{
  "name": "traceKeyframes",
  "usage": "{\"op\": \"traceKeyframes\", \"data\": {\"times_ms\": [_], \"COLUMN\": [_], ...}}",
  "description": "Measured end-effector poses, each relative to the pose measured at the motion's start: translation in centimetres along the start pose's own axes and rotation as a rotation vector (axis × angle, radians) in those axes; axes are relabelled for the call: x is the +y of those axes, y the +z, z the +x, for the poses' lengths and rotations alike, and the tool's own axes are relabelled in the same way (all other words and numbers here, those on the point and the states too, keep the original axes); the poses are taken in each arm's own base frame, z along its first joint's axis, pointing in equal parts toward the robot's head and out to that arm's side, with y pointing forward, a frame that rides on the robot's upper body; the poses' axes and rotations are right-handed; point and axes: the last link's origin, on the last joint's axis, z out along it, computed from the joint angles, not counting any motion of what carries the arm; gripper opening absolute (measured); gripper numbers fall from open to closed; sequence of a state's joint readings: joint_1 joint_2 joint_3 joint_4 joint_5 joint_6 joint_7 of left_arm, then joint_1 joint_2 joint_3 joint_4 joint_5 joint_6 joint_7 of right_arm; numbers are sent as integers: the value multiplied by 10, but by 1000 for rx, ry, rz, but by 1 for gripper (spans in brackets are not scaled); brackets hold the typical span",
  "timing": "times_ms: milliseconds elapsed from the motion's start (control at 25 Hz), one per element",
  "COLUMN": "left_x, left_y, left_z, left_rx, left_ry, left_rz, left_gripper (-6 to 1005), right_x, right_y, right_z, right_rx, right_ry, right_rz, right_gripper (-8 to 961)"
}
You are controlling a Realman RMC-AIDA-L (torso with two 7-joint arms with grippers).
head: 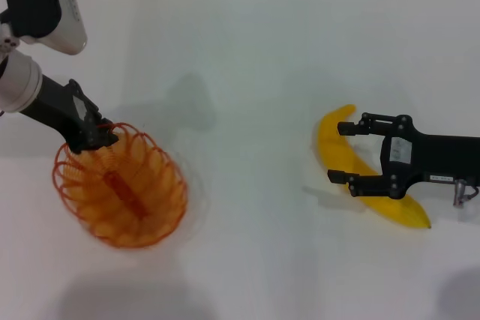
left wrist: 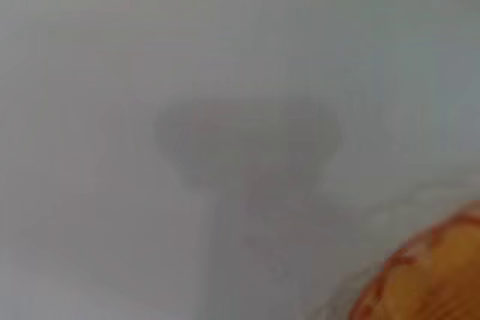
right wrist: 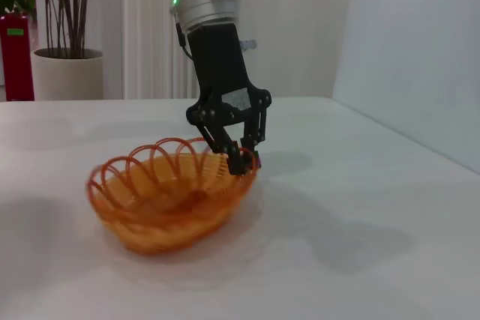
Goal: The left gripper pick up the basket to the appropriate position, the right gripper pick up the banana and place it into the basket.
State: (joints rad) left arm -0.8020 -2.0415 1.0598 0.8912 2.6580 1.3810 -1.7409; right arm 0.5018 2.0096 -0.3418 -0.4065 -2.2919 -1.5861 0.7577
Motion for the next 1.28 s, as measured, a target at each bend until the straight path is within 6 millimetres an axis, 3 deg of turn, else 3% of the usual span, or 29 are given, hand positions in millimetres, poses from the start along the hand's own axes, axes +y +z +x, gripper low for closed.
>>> {"op": "traceKeyframes", "data": {"times_ms": [400, 800, 1080, 1160, 1240, 1280], "left_x": [1, 3, 14, 14, 15, 14], "left_y": [-1, -4, -45, -45, -48, -38], "left_z": [0, 1, 1, 1, 1, -1], "left_rx": [-2, 24, 264, 264, 281, 303], "left_ry": [-6, -8, -75, -75, -107, -291], "left_rz": [-3, -22, -38, -38, -41, -58], "left_gripper": [123, 89, 85, 84, 80, 77], "right_x": [0, 0, 1, 1, 0, 0], "right_y": [-2, -3, -7, -8, -8, -8], "right_z": [1, 2, 4, 4, 4, 3], "right_rx": [0, 0, -3, -5, -7, -8], "right_ry": [4, 7, 16, 17, 17, 16], "right_rz": [7, 13, 29, 35, 37, 36], "right_gripper": [743, 738, 734, 733, 732, 731]}}
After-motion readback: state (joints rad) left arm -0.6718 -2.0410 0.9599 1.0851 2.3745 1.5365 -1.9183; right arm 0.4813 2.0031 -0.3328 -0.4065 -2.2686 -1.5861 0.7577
